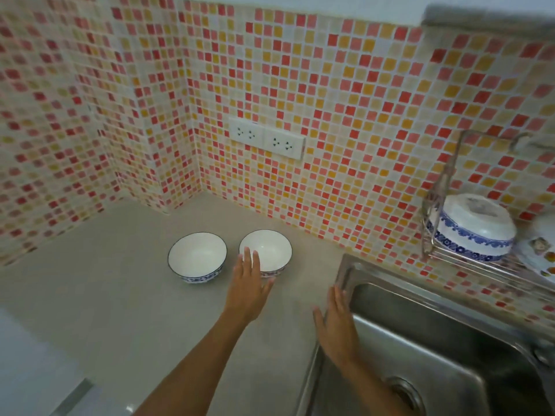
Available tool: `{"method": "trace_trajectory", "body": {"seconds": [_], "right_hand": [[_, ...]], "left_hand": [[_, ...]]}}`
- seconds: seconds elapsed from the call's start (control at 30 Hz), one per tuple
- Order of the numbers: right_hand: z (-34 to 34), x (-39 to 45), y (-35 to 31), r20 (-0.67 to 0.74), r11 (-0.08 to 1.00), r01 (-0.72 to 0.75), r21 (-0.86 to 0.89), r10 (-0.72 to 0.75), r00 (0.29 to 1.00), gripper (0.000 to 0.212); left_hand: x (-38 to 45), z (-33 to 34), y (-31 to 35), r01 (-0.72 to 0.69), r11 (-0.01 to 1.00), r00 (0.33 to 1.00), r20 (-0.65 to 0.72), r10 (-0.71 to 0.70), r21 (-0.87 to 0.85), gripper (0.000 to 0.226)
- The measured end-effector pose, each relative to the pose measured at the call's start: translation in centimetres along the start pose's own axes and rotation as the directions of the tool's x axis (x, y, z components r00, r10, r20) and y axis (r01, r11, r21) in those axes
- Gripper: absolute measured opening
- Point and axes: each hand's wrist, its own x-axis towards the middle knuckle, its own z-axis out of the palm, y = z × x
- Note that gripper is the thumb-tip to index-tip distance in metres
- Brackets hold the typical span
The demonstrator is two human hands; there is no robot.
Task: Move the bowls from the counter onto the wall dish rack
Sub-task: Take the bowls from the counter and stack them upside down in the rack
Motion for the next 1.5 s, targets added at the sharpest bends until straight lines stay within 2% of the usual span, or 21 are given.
{"method": "trace_trajectory", "body": {"seconds": [0.1,0.2,0.33,0.47,0.6,0.7,0.8,0.9,1.07,1.17,1.3,1.4,1.5], "right_hand": [[0.9,2.7,-3.4,0.020,1.000,-0.012,0.002,0.012,1.000,0.065],[1.6,5.2,-6.2,0.032,0.995,-0.046,0.086,0.043,0.999,0.068],[3.2,8.4,-9.1,0.085,0.955,-0.201,0.219,0.186,0.979,0.069],[4.0,10.8,-10.1,0.144,0.853,-0.381,0.358,0.352,0.925,0.057],[5.4,11.7,-10.5,0.250,0.739,-0.482,0.471,0.412,0.876,0.047],[5.7,12.0,-10.8,0.357,0.593,-0.566,0.574,0.440,0.824,0.044],[5.5,12.2,-10.8,0.398,0.501,-0.595,0.628,0.451,0.799,0.041],[5.3,11.6,-10.5,0.402,0.461,-0.602,0.652,0.462,0.790,0.037],[4.0,9.2,-9.2,0.405,0.415,-0.601,0.684,0.470,0.785,0.033],[2.8,6.9,-7.9,0.412,0.393,-0.592,0.704,0.454,0.790,0.033],[0.3,3.3,-5.6,0.414,0.367,-0.565,0.739,0.413,0.811,0.031],[-1.8,0.5,-3.0,0.418,0.373,-0.549,0.748,0.377,0.827,0.030],[-4.2,-1.9,-0.2,0.398,0.402,-0.524,0.751,0.357,0.845,0.038]], "left_hand": [[1.7,0.2,-1.9,0.068,0.994,0.997,0.035,-0.065,-0.091,0.081],[3.6,0.6,-3.5,0.086,0.983,0.995,0.054,-0.078,-0.161,0.079],[6.5,1.4,-5.1,0.100,0.964,0.991,0.109,-0.075,-0.246,0.080],[8.2,2.6,-5.2,0.120,0.916,0.987,0.147,-0.068,-0.382,0.083],[8.5,3.7,-5.7,0.162,0.857,0.987,0.067,-0.149,-0.490,0.074],[8.3,4.1,-5.5,0.221,0.779,0.972,0.070,-0.223,-0.587,0.071],[8.1,4.2,-5.2,0.239,0.746,0.967,0.081,-0.242,-0.622,0.073],[7.8,4.0,-5.4,0.281,0.746,0.958,0.134,-0.253,-0.604,0.070],[7.0,2.7,-4.7,0.307,0.713,0.951,0.173,-0.256,-0.630,0.047],[5.8,2.0,-3.6,0.397,0.619,0.918,0.308,-0.251,-0.678,0.041],[3.1,1.4,-0.5,0.565,0.387,0.825,0.511,-0.241,-0.729,0.049],[0.8,1.5,3.1,0.569,0.299,0.822,0.526,-0.217,-0.766,0.047],[-1.7,2.2,7.0,0.546,0.241,0.835,0.495,-0.240,-0.802,0.049]]}}
